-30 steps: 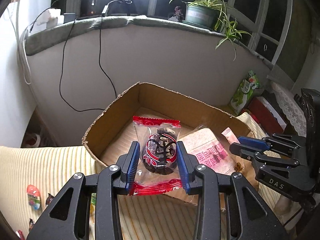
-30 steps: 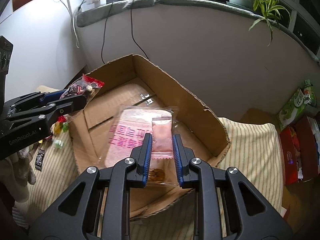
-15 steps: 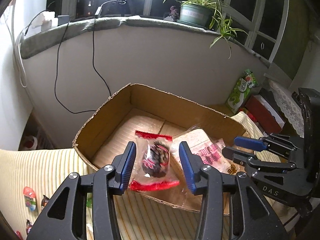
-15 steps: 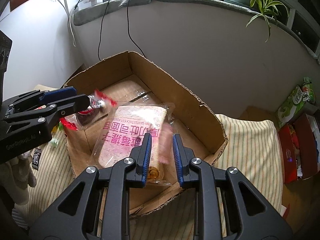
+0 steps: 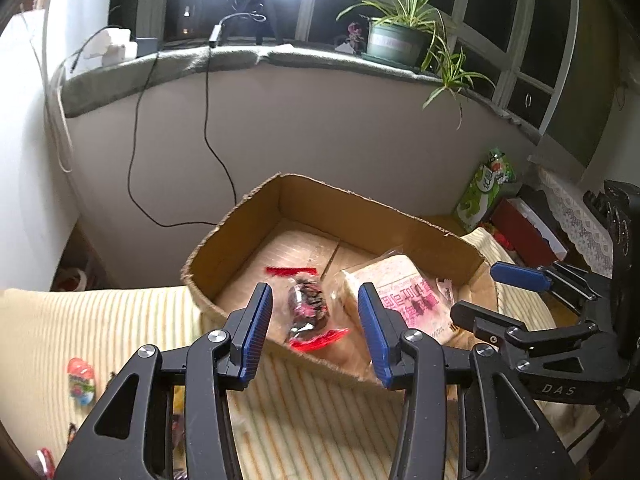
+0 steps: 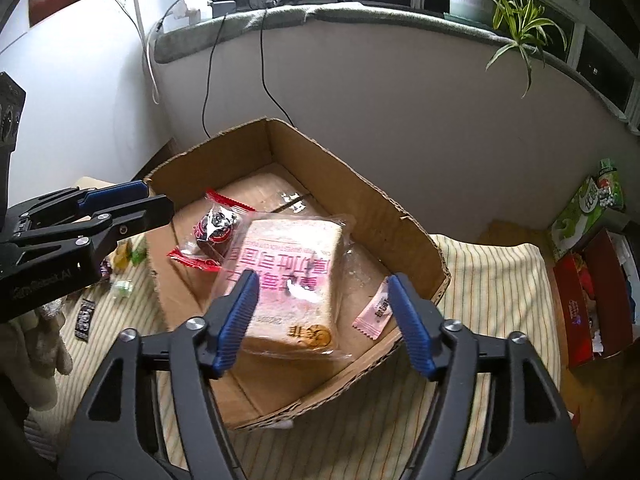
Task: Organize snacks
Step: 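Move the left tool to the brown-wrapped cake and close on it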
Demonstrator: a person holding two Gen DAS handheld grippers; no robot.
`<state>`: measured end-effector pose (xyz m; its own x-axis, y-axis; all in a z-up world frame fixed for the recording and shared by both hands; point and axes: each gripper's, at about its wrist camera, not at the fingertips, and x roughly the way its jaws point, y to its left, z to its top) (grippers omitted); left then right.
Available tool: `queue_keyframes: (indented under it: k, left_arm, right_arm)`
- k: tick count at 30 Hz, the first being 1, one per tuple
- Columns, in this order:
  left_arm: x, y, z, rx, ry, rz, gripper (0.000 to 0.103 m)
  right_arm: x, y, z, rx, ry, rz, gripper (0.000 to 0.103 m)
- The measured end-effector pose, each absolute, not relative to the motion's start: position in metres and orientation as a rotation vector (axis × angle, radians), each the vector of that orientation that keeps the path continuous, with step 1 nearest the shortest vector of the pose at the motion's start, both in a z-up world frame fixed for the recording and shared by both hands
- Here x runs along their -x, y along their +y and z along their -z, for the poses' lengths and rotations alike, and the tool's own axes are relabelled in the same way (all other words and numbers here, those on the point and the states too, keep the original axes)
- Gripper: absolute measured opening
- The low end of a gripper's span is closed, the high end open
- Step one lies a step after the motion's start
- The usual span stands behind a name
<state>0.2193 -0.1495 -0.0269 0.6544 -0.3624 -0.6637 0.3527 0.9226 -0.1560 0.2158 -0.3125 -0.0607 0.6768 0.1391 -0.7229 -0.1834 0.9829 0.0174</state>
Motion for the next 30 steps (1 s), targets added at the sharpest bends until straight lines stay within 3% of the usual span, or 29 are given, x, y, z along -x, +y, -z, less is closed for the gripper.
queue_keyframes:
  k: [17, 30]
  left_arm:
    - [-0.152, -0.05, 0.009, 0.054, 0.7, 0.287, 0.046]
    - [-0.097, 0.059, 0.037, 0.109, 0.736, 0.105, 0.046]
  right_arm:
    - [-0.162, -0.256, 0.041, 0.07, 0.767, -0.318, 0.078]
    - [-0.142, -0.178, 0.067, 0.143, 0.826, -0.475, 0.078]
